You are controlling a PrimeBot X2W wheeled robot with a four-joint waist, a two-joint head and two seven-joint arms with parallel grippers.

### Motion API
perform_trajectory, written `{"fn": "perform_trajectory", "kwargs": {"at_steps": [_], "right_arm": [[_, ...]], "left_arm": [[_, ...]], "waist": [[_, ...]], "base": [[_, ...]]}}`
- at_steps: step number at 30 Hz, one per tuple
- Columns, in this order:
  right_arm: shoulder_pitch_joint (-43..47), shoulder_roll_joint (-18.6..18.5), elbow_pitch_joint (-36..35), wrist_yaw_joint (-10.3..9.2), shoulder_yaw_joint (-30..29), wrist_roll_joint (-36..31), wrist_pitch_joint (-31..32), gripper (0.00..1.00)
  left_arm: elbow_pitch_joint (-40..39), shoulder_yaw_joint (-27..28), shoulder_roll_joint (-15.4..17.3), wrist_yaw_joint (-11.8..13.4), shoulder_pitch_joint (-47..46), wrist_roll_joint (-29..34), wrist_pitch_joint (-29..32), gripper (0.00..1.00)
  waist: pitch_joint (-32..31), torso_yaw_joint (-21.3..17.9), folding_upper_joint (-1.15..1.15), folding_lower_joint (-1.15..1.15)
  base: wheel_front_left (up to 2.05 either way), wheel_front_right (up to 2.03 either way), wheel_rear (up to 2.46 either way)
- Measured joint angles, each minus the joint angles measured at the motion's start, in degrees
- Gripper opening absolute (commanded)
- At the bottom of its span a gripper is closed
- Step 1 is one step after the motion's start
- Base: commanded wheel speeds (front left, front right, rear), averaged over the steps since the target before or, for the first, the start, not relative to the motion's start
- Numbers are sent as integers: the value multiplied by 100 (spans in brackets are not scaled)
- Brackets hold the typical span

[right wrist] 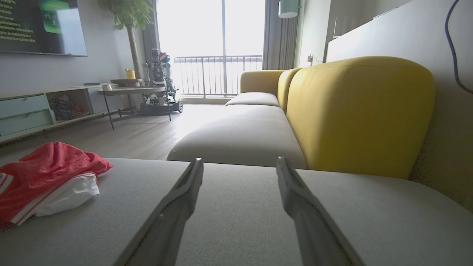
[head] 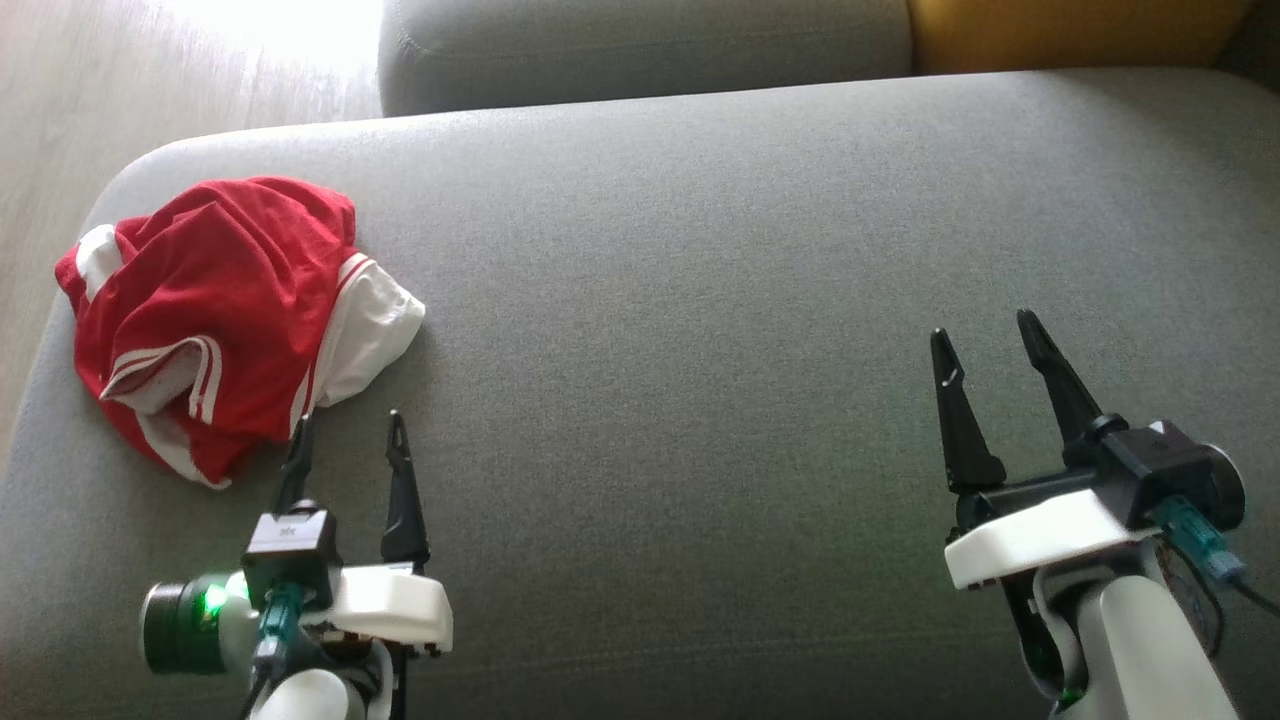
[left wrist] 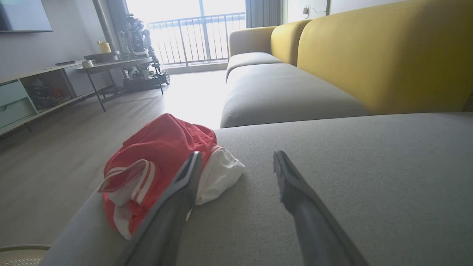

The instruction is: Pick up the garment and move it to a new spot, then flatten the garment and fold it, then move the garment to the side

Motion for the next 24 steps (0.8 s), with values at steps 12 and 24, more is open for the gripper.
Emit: {"fn": "perform_trajectory", "kwargs": {"at_steps": [12, 24], "right_arm": [[23, 0, 499, 0, -148, 97, -199, 100], [-4, 1, 726, 0, -171, -29, -324, 100]], "left_arm": [[-136, 113, -105, -86, 53, 258, -209, 100], [337, 1003, -848, -1211, 266, 279, -304, 100]], "waist": [[14, -26, 0, 0], [12, -35, 0, 0]], "base": [[0, 0, 0], [0, 0, 0]]}}
